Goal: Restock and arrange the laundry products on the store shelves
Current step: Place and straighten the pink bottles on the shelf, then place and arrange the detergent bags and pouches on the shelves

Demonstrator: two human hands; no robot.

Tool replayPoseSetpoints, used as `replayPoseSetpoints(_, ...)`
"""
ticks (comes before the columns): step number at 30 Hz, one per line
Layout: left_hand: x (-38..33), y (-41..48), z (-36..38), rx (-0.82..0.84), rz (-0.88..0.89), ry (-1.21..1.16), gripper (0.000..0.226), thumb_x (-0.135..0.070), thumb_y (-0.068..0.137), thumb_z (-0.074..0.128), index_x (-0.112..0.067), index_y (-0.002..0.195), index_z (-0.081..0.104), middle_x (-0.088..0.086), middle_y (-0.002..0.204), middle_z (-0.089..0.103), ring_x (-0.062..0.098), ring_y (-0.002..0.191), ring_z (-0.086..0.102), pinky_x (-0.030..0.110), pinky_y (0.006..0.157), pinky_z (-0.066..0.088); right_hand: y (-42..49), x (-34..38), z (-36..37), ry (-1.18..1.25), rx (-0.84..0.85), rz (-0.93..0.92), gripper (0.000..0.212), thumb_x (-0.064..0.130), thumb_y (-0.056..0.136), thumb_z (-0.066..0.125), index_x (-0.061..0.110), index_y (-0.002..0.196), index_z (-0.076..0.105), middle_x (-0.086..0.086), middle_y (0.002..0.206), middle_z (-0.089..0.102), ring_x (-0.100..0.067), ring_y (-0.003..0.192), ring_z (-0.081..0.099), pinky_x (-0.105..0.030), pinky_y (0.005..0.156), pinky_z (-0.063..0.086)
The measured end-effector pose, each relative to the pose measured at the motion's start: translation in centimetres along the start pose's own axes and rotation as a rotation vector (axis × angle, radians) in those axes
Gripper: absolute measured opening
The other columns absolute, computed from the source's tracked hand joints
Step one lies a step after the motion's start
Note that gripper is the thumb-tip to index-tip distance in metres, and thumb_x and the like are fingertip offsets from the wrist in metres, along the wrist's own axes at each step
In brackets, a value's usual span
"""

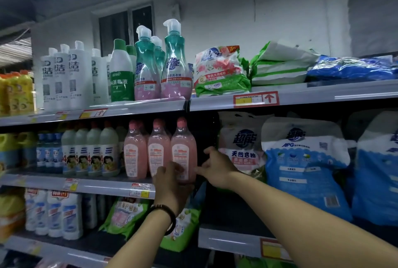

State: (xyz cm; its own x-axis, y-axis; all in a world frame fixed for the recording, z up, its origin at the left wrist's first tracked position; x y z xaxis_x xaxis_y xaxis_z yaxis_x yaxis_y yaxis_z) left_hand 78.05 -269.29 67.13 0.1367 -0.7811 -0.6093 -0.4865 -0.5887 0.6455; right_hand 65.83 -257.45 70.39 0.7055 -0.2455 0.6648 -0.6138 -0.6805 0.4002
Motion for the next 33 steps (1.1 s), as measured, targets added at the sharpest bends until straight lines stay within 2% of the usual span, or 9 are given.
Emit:
replayPoseSetpoints(2, -1.7, -1.0, 0.1, -0.042, 0.068, 0.032, 0.044, -0.009, 0.078, 0.082, -0.031, 0.106, 0.056, -0.001, 0.113, 0.050, 0.027, 0.111, 0.049, 0.036, 0.089, 0.051, -1.4, -0.3, -2.3, -0.014, -0.021, -0.015, 0.067, 0.032, 0.096, 0.075, 0.020, 0.152, 0.041, 0.000, 0.110, 0.071, -0.015, 0.104, 0.066, -0.027, 0.085, 0.050)
replayPoseSetpoints(5, -6.0, -2.8, 0.7, -0.081, 0.201, -0.003, 0.030, -0.012, 0.085, 0.074, -0.029, 0.107, 0.061, -0.002, 0.111, 0.054, 0.025, 0.108, 0.051, 0.037, 0.089, 0.051, -3.6, -1.1, -5.7, -0.034, -0.065, -0.045, 0.048, 0.027, 0.096, 0.075, 0.025, 0.139, 0.053, 0.006, 0.094, 0.070, -0.008, 0.093, 0.063, -0.022, 0.077, 0.048)
replayPoseSetpoints(8, -10.8, -4.8, 3.9, 0.054, 0.248, -0.076, 0.024, -0.016, 0.088, 0.073, -0.031, 0.103, 0.061, -0.007, 0.108, 0.057, 0.016, 0.101, 0.059, 0.033, 0.086, 0.055, -6.1, -3.1, -8.9, -0.093, -0.116, -0.055, 0.035, 0.021, 0.094, 0.074, 0.022, 0.126, 0.061, 0.011, 0.080, 0.062, -0.008, 0.083, 0.060, -0.030, 0.085, 0.053)
replayPoseSetpoints(10, -13.8, -6.4, 6.6, 0.143, 0.242, -0.131, 0.025, -0.015, 0.087, 0.073, -0.030, 0.100, 0.059, -0.009, 0.105, 0.056, 0.011, 0.095, 0.058, 0.029, 0.081, 0.053, -8.0, -4.9, -10.8, -0.128, -0.118, -0.018, 0.023, 0.013, 0.097, 0.067, 0.018, 0.119, 0.065, 0.007, 0.074, 0.058, -0.007, 0.072, 0.055, -0.025, 0.075, 0.047)
replayPoseSetpoints(14, -18.5, -9.2, 12.4, 0.255, 0.234, -0.259, 0.030, -0.012, 0.081, 0.074, -0.032, 0.093, 0.056, -0.004, 0.089, 0.061, 0.015, 0.080, 0.061, 0.029, 0.066, 0.052, -12.3, -9.1, -15.9, -0.178, -0.126, 0.068, 0.012, 0.015, 0.104, 0.062, 0.017, 0.116, 0.061, -0.004, 0.076, 0.058, -0.011, 0.064, 0.049, -0.026, 0.061, 0.041)
replayPoseSetpoints(18, -22.4, -11.4, 18.2, 0.376, 0.234, -0.261, 0.031, -0.018, 0.084, 0.079, -0.033, 0.100, 0.056, -0.006, 0.101, 0.059, 0.013, 0.087, 0.061, 0.034, 0.075, 0.057, -16.5, -14.5, -21.4, -0.211, -0.152, 0.205, 0.016, 0.015, 0.104, 0.061, 0.012, 0.120, 0.060, -0.002, 0.081, 0.052, -0.014, 0.066, 0.046, -0.018, 0.054, 0.038)
replayPoseSetpoints(24, -26.0, -13.4, 23.8, 0.416, 0.240, -0.221, 0.042, -0.031, 0.085, 0.079, -0.029, 0.119, 0.054, 0.001, 0.126, 0.049, 0.023, 0.116, 0.053, 0.036, 0.100, 0.049, -20.4, -21.1, -26.9, -0.180, -0.309, 0.344, 0.012, 0.007, 0.094, 0.067, 0.016, 0.102, 0.067, 0.000, 0.086, 0.062, -0.012, 0.076, 0.057, -0.022, 0.069, 0.046)
replayPoseSetpoints(30, -23.2, -10.6, 22.5, 0.093, 0.133, -0.105, 0.085, -0.044, 0.076, 0.086, -0.020, 0.142, 0.039, 0.014, 0.142, 0.035, 0.038, 0.130, 0.038, 0.050, 0.108, 0.042, -20.0, -23.1, -26.3, -0.119, -0.338, 0.303, 0.031, 0.021, 0.096, 0.074, 0.023, 0.122, 0.057, 0.009, 0.103, 0.062, -0.018, 0.103, 0.065, -0.036, 0.097, 0.057)
replayPoseSetpoints(33, -20.7, -8.5, 22.8, 0.066, 0.105, -0.154, 0.103, -0.049, 0.072, 0.090, -0.016, 0.151, 0.033, 0.018, 0.146, 0.037, 0.039, 0.132, 0.040, 0.053, 0.110, 0.042, -18.5, -23.8, -25.3, -0.062, -0.325, 0.272, 0.046, 0.027, 0.095, 0.076, 0.019, 0.135, 0.054, 0.001, 0.124, 0.064, -0.020, 0.111, 0.066, -0.043, 0.099, 0.058)
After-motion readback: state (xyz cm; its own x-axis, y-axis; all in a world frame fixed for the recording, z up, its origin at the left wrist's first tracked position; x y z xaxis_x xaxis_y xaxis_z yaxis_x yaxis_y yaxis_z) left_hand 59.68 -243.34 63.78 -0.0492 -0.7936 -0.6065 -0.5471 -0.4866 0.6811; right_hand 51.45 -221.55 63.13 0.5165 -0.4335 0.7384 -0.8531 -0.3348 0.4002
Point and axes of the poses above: each hand's wrist, its own y-axis towards the middle knuckle, its own z-axis out of the palm, x = y × z, the point moved 10 cm from there along y, towards the middle knuckle
